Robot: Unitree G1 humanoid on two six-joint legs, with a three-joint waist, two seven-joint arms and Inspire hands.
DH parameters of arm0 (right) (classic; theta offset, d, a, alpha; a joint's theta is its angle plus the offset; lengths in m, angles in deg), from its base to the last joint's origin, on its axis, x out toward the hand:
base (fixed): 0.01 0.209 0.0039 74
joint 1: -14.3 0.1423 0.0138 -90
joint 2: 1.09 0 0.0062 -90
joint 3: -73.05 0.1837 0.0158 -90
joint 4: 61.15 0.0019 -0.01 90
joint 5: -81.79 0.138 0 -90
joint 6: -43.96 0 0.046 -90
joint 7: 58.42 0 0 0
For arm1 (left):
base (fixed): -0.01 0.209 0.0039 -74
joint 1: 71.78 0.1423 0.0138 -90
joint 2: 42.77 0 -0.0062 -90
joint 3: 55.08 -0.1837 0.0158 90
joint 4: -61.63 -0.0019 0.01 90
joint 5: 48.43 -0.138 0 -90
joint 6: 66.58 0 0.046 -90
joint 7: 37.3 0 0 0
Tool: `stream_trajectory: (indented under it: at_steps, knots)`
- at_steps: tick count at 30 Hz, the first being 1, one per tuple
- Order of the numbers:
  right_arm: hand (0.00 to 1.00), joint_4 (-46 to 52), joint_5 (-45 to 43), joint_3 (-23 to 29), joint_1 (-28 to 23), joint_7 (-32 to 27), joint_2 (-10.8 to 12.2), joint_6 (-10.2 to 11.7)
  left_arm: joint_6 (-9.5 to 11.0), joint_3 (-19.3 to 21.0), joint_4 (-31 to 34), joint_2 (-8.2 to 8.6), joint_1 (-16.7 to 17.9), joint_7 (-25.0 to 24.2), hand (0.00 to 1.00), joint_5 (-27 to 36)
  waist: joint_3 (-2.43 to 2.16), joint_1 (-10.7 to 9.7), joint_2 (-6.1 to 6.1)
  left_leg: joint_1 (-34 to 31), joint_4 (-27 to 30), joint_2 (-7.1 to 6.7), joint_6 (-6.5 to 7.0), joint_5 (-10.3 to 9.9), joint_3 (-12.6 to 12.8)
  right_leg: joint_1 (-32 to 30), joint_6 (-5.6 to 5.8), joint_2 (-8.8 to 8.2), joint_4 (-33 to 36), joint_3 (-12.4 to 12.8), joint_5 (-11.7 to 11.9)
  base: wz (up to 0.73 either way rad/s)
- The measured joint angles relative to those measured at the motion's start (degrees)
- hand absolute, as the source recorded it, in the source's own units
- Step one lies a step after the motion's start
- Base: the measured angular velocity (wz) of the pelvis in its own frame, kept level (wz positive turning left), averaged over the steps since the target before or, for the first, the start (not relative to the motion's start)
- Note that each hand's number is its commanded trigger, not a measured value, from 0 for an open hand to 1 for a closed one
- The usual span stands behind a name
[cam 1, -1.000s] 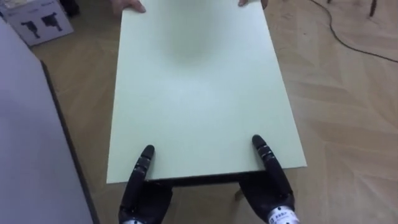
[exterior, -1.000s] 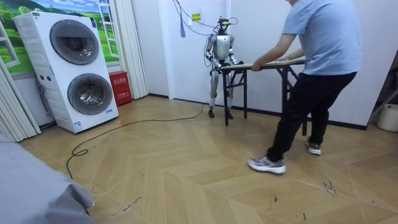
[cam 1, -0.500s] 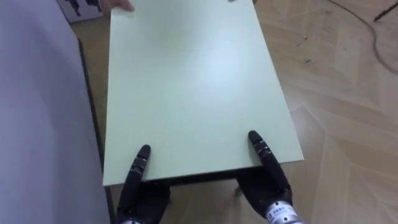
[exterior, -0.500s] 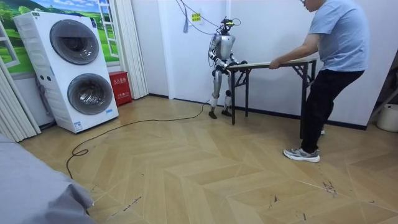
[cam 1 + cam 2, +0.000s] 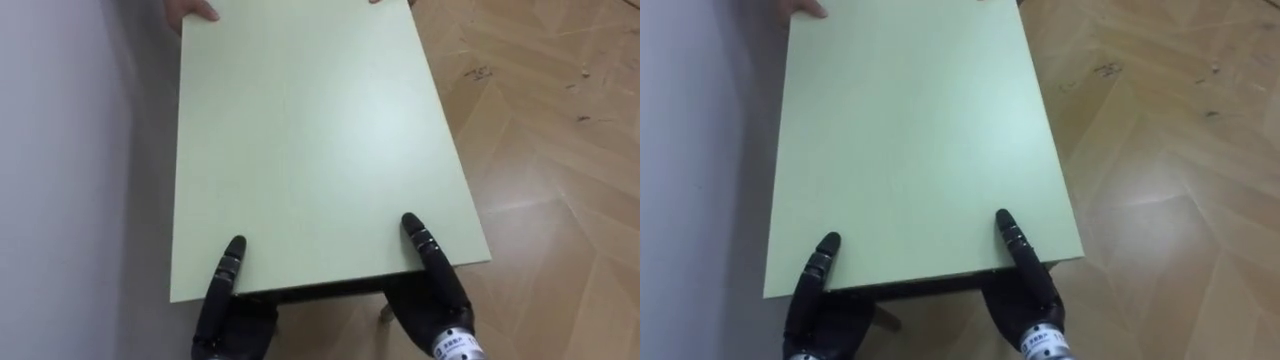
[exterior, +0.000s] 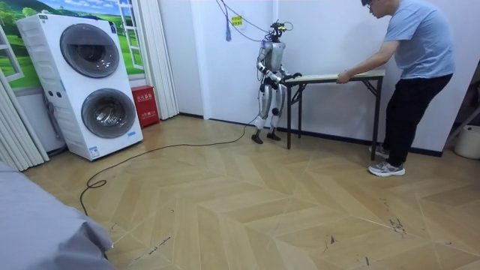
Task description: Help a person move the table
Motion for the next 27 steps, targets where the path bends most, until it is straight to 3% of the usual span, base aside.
stream_trajectory:
  at_steps: [2,8,13,20,27]
  knots:
    - [1.00,-0.01,-0.16,-0.12,-0.07,-0.54,0.60,0.00,0.19,0.38,0.00,-0.12,-0.01,0.27,1.00,0.01,0.00,-0.02,-0.70,0.35,-0.58,-0.46,0.29,0.22,-0.18,0.87,0.00,0.28,-2.30,1.59,0.02,0.07]
    - [1.00,-0.37,-0.09,-0.40,-0.05,-1.15,0.96,0.00,0.33,0.56,0.04,-0.34,0.00,1.09,1.00,-0.24,0.15,0.36,-2.55,0.35,-0.72,-0.62,0.30,0.22,-1.22,2.81,-0.32,1.41,-6.12,3.20,1.24,0.09]
    - [1.00,-0.43,-0.09,-0.40,-0.05,-1.15,1.05,-0.06,-0.09,1.30,0.11,-0.22,0.33,1.21,1.00,-1.13,0.20,0.93,-2.67,0.58,-1.16,-0.63,0.29,0.23,-1.39,3.10,-0.25,1.73,-7.19,4.50,1.49,0.01]
    - [1.00,-1.88,-0.18,-0.50,-0.13,-1.11,2.11,-0.04,-0.70,2.26,0.08,0.24,0.98,1.69,1.00,-2.86,0.46,0.83,-3.50,2.70,-2.16,-0.76,0.24,0.19,-1.67,5.95,-0.27,1.89,-8.72,4.40,1.98,0.03]
    - [1.00,-3.51,-0.55,0.10,-0.30,-0.43,3.04,-0.05,-2.42,3.27,-1.02,0.62,0.94,1.82,1.00,-4.70,0.43,0.76,-3.57,3.95,-2.74,-0.78,0.14,0.14,-2.28,6.87,-0.31,2.03,-8.74,4.47,2.05,0.03]
